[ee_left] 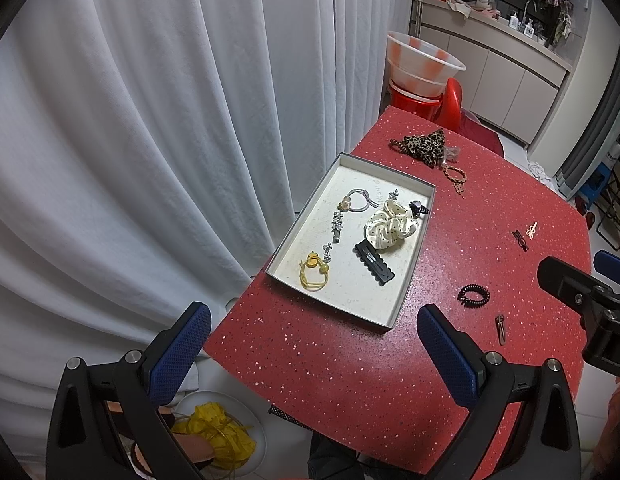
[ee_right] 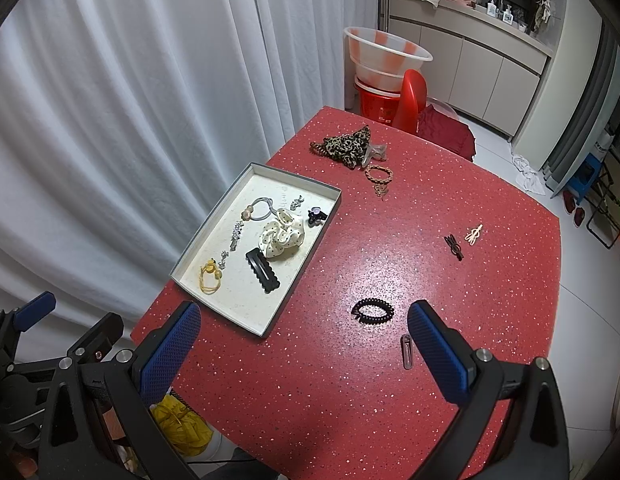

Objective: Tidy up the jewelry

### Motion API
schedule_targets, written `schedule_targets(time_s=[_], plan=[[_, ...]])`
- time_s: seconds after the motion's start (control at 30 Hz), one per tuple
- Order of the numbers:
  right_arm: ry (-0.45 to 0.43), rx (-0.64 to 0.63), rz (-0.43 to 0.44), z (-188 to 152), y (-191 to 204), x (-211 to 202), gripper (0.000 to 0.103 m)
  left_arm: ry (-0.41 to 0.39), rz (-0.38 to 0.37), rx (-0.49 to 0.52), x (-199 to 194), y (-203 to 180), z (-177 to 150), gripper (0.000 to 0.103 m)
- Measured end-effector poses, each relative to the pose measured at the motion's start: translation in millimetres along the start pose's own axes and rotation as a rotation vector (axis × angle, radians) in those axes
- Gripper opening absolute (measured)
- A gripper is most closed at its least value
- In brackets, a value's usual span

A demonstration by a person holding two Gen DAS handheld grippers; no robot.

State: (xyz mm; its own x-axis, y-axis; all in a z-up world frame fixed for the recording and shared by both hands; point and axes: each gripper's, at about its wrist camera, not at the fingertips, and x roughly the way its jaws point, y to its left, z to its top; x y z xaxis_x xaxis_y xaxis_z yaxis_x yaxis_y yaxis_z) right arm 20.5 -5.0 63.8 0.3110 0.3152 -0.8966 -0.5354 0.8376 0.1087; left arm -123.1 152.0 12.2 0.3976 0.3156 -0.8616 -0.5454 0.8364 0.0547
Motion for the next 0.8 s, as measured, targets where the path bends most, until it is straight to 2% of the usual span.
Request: schedule_targets(time_s=[0.8], plan=[[0.003, 0.000, 0.002, 0.2, -0.4, 0.0, 0.103, -0.002, 0.017, -0.007, 2.5, 0.0, -1.9, 0.103]])
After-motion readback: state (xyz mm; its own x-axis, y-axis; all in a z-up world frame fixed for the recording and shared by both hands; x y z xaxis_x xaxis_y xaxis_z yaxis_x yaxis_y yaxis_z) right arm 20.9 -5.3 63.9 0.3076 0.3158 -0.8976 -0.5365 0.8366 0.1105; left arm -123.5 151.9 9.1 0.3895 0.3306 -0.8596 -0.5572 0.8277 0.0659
